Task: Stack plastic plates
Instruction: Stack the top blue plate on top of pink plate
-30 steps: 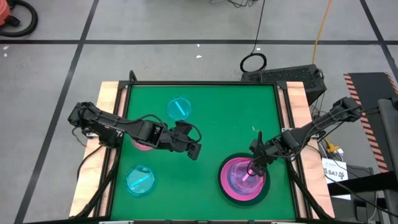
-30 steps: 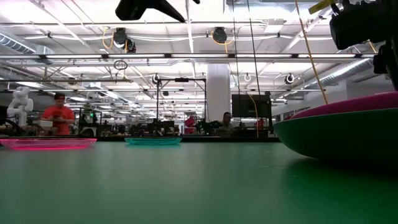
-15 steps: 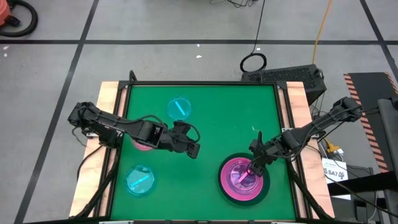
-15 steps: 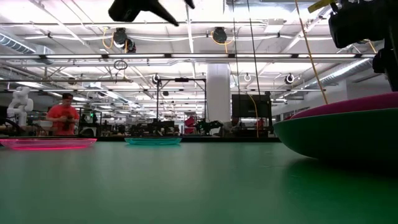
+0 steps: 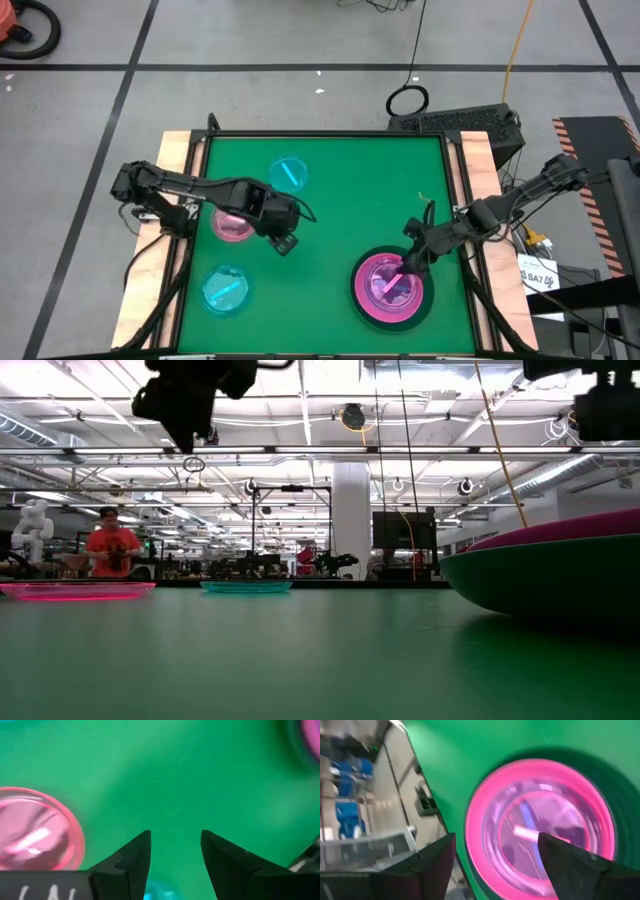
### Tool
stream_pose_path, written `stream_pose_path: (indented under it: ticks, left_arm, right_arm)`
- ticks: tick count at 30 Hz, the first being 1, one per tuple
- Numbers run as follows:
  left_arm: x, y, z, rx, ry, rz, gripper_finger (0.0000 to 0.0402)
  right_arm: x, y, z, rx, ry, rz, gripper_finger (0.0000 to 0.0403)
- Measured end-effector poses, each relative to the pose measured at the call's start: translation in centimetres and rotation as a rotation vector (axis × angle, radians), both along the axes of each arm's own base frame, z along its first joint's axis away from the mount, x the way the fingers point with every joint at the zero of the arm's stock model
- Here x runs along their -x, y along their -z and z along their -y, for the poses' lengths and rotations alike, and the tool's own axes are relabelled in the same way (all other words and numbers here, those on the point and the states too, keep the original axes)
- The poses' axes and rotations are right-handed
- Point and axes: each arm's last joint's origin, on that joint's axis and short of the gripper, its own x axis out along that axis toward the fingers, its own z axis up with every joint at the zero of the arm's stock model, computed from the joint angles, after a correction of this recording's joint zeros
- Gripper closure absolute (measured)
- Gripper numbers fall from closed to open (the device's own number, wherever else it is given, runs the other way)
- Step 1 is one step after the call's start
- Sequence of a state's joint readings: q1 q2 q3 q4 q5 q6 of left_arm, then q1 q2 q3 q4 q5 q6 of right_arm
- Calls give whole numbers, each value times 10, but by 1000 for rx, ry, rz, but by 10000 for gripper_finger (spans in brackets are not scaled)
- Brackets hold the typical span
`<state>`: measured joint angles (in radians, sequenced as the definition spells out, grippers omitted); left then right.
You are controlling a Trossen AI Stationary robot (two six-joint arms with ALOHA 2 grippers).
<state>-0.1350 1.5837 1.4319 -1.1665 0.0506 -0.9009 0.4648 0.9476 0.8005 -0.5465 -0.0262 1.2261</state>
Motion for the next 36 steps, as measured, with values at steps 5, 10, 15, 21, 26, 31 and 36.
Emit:
stream_pose_path:
  ticks: [5,10,15,21,26,31,36]
  left_arm:
    - [11,5,-35,-28,101,-136,222]
    - [24,13,-82,15,130,-176,222]
    - [30,17,-127,12,109,-124,222]
    - [41,21,-195,-7,-140,-16,222]
    - [59,45,-248,47,-346,-42,222]
    - [67,70,-282,67,-417,-51,222]
    - [63,92,-300,65,-420,-38,222]
  right_arm:
    - [-1,-6,2,9,50,71,131]
    - [-2,-8,1,-1,75,92,131]
    - [-3,-8,2,-5,113,90,131]
    - [-3,-8,3,-8,190,93,131]
    - [-3,-8,3,-33,218,85,131]
    - [-4,-8,4,-36,249,91,131]
    - [-4,-8,5,-35,277,97,131]
